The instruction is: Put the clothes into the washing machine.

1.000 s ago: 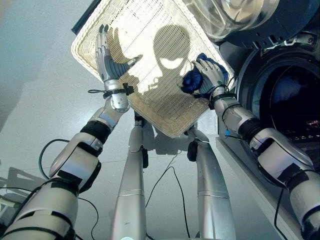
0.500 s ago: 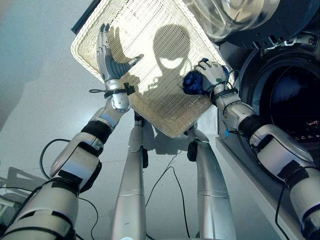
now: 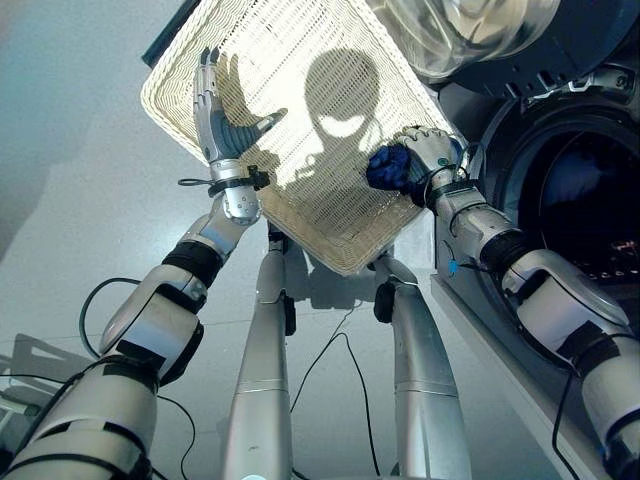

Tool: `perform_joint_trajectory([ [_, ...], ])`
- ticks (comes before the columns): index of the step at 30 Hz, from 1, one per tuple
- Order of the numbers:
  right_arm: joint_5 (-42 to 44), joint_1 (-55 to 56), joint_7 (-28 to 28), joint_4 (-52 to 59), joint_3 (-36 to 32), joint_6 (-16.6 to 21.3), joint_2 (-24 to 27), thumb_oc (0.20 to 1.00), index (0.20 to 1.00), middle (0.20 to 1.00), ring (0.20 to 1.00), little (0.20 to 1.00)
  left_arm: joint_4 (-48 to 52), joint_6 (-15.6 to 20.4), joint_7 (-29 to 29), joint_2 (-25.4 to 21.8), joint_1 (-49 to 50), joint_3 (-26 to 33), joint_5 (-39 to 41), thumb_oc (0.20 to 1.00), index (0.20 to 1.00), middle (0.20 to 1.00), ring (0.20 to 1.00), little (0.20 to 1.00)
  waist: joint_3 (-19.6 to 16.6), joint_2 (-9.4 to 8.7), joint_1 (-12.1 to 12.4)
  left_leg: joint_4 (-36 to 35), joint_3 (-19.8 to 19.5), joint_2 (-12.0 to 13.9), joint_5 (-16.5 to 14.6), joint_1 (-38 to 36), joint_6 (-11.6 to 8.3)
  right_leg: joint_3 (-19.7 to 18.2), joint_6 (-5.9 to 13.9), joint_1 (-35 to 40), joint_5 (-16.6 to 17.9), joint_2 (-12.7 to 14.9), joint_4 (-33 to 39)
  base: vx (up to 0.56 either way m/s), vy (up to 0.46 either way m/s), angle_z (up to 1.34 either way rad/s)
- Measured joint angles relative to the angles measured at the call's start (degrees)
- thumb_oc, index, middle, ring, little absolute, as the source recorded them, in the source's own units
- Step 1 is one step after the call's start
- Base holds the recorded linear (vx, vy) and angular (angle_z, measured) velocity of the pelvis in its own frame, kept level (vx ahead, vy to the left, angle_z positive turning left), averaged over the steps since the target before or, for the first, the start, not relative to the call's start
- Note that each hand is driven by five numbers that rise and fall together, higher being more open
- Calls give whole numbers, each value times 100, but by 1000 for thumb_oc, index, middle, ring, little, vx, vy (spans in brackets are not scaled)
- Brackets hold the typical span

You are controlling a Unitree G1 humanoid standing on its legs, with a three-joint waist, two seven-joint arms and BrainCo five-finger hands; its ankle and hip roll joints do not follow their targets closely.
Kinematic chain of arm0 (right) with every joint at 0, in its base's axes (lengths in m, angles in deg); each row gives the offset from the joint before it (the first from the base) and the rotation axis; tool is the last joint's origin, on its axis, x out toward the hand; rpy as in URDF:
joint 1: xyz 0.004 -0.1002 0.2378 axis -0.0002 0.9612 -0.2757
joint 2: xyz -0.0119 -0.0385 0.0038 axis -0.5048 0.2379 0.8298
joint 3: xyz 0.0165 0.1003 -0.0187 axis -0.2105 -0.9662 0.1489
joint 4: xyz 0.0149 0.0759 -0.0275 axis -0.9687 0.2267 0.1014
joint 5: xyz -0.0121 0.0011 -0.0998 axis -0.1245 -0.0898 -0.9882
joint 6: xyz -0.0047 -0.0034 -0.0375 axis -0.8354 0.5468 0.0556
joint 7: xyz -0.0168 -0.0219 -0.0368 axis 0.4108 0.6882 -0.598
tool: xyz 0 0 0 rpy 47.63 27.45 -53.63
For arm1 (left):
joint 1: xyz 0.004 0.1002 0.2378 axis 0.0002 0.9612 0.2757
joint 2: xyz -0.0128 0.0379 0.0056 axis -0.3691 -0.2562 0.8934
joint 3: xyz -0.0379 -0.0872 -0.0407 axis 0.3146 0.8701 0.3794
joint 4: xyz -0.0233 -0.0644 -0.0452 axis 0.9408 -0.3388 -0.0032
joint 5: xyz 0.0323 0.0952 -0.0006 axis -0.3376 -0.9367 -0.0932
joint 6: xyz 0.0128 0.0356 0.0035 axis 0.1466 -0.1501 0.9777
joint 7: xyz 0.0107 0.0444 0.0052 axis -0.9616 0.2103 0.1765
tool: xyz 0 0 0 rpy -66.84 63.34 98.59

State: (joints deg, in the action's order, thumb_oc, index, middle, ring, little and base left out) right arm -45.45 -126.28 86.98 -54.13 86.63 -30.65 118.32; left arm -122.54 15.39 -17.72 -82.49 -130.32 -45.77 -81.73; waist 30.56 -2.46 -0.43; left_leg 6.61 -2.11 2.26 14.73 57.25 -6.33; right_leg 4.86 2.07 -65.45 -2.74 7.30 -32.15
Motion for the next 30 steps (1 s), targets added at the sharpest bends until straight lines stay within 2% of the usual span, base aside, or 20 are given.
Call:
perform_joint_trajectory([
  [2, 1488, 337, -121, 626, -830, 237, -30, 200, 200, 200, 200, 200, 102, -1, 1, -3, 53, 73, -6, 1000, 1000, 1000, 1000, 1000, 0, 0, -9, 6, 5, -6, 1, 25, 1, -12, -2, -33, -1, 1, -11, -1, 41, -1],
  [4, 3029, 645, -361, 1069, -1270, 537, -51, 200, 200, 200, 200, 200, 126, -15, 3, -1, 90, 98, -11, 1000, 1000, 1000, 1000, 1000, 0, 0, -12, 11, 15, -9, -11, 66, -9, -43, -2, -83, -1, -5, -12, -4, 31, -3],
  [8, 4868, 1284, -908, 2057, -1683, 896, -86, 200, 200, 200, 200, 200, 421, -75, 5, 9, 312, 298, -38, 1000, 1000, 1000, 1000, 1000, 1, -1, -51, 20, 24, -2, -24, 64, -22, -69, -10, -99, -6, -20, -10, -4, 30, -4],
  [11, 6043, 1681, -1377, 2389, -1966, 1336, -330, 200, 200, 200, 200, 200, 500, -136, 6, 10, 342, 335, -80, 1000, 1000, 1000, 1000, 1000, 2, -2, -73, 38, 35, 18, -26, 60, -24, -79, -18, -99, -9, -41, -12, 0, 0, 0],
  [15, 6818, 1858, -1662, 2578, -2280, 1706, -499, 200, 200, 200, 200, 200, 507, -143, 10, -5, 423, 479, -84, 1000, 1000, 1000, 1000, 1000, 2, -4, -179, 58, 48, 17, -43, 59, -44, -102, -21, -98, -6, -46, -10, 0, 0, 0],
  [22, 8107, 2065, -1864, 2599, -3024, 2311, -468, 200, 200, 200, 200, 200, 505, -146, 19, -84, 530, 481, -85, 1000, 1000, 1000, 1000, 1000, 3, -6, -207, 66, 70, 70, -56, 47, -60, -115, -43, -92, 10, -108, 51, -9, -2, -3],
  [25, 8821, 2250, -2151, 2572, -3407, 2612, -434, 200, 200, 200, 200, 200, 504, -129, 22, -186, 627, 483, -85, 1000, 1000, 1000, 1000, 1000, 4, -8, -272, 66, 72, 96, -59, 44, -64, -104, -64, -52, 29, -133, 127, -4, -4, -1],
  [30, 9689, 2306, -2480, 2265, -3708, 2855, -383, 200, 200, 200, 200, 200, 493, -112, 28, -355, 640, 483, -83, 1000, 1000, 1000, 1000, 1000, 6, -11, -353, 65, 78, 135, -61, 42, -65, -99, -89, -9, 131, -170, 218, -11, -17, -5],
])
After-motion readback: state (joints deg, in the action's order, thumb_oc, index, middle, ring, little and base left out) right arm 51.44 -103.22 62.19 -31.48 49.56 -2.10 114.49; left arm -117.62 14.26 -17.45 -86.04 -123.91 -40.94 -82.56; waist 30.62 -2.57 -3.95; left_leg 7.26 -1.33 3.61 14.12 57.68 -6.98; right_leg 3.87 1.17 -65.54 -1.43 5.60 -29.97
